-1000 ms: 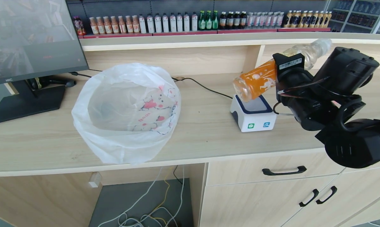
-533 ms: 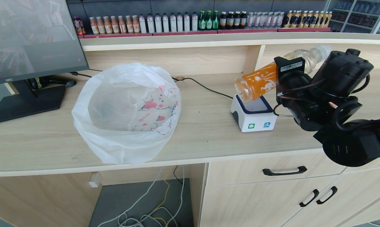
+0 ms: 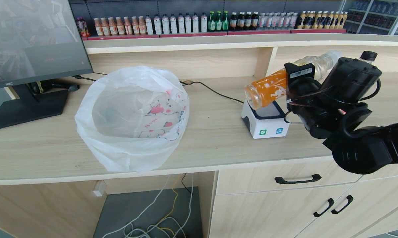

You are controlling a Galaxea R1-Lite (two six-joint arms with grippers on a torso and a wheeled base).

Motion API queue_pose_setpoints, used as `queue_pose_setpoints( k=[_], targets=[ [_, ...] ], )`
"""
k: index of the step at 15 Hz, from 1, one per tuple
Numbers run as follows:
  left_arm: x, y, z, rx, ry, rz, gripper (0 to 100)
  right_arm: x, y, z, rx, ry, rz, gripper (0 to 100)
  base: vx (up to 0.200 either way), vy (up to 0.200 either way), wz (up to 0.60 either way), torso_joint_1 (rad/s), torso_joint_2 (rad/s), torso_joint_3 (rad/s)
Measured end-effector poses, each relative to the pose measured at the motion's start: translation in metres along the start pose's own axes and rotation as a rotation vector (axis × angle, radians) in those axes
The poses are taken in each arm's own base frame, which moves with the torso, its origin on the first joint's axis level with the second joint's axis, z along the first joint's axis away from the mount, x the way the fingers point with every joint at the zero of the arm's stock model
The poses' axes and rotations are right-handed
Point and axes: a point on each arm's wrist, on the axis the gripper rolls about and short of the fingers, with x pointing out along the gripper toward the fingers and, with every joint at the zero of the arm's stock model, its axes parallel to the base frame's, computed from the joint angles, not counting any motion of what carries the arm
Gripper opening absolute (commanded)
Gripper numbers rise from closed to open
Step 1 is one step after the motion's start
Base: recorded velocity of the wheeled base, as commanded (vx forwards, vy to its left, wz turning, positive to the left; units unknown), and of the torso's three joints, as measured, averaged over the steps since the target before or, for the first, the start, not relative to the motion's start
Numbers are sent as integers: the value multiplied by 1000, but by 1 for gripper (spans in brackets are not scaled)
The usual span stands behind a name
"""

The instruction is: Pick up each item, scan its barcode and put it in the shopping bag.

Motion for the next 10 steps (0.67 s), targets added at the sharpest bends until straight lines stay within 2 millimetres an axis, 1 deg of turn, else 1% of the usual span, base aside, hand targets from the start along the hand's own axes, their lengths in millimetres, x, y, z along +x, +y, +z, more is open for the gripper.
queue_pose_setpoints(
  k=[6, 10],
  targets=[
    [0, 0, 0, 0, 0, 0, 100, 3, -3, -2, -3, 1, -5, 0, 0, 0, 0, 0, 0, 0],
    [0, 0, 0, 0, 0, 0, 100, 4, -8, 0, -12, -5, -19, 0, 0, 0, 0, 0, 0, 0]
  ],
)
